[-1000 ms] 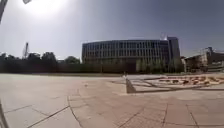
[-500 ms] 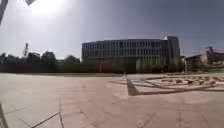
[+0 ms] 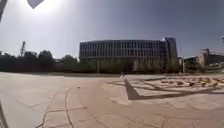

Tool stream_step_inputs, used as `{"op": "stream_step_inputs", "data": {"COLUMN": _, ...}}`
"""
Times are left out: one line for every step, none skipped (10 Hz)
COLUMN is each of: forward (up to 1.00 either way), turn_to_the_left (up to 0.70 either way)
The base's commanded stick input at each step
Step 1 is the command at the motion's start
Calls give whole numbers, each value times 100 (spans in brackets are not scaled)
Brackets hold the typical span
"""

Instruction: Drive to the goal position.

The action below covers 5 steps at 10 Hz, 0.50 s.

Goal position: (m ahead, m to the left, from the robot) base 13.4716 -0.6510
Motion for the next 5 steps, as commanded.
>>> {"op": "stream_step_inputs", "data": {"forward": 70, "turn_to_the_left": 0}}
{"op": "stream_step_inputs", "data": {"forward": 70, "turn_to_the_left": 0}}
{"op": "stream_step_inputs", "data": {"forward": 70, "turn_to_the_left": 0}}
{"op": "stream_step_inputs", "data": {"forward": 70, "turn_to_the_left": 0}}
{"op": "stream_step_inputs", "data": {"forward": 70, "turn_to_the_left": 0}}
